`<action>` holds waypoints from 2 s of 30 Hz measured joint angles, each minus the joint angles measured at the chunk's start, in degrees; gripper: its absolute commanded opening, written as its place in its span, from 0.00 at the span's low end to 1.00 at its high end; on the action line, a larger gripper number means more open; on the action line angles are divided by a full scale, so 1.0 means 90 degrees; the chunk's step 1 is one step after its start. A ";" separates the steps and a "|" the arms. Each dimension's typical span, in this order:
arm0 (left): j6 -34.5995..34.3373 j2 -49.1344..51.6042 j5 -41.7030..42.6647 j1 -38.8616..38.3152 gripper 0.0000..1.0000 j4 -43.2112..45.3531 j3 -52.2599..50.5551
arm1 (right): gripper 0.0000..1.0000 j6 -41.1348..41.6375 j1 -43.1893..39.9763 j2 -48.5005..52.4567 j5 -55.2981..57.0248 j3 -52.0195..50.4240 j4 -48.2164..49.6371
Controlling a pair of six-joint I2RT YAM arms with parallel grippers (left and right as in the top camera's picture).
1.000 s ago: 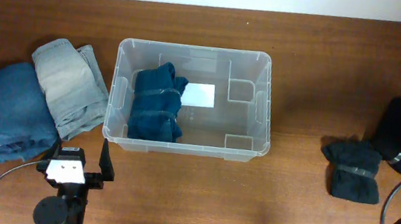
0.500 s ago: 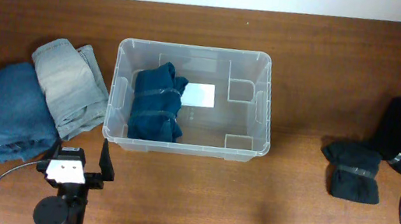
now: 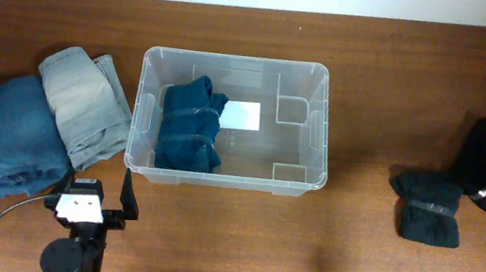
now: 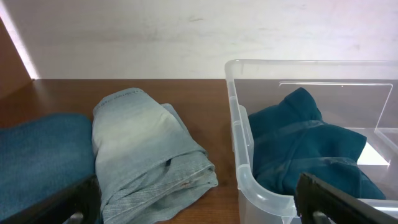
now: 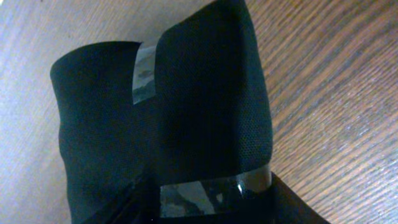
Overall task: Pack container
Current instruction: 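Lower the right gripper onto the black folded item and grasp it, then lift the black item and carry it into the bin beside the shirt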
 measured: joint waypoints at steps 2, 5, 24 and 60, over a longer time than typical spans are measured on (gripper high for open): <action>0.0000 0.0000 0.0000 0.0000 0.99 0.0000 0.0000 | 0.30 -0.0010 0.0000 0.0000 -0.0002 0.0017 -0.0049; 0.0000 0.0000 0.0000 0.0000 0.99 0.0000 0.0000 | 0.13 0.0007 -0.0002 0.0000 0.0000 0.0027 -0.0085; 0.0000 0.0000 0.0000 0.0000 0.99 0.0000 -0.0002 | 0.04 0.0097 0.0182 -0.1044 -0.1018 0.0828 -0.0918; 0.0000 0.0000 0.0000 0.0000 0.99 0.0000 -0.0002 | 0.04 0.3538 0.7968 -0.3206 0.1253 0.0916 -0.2450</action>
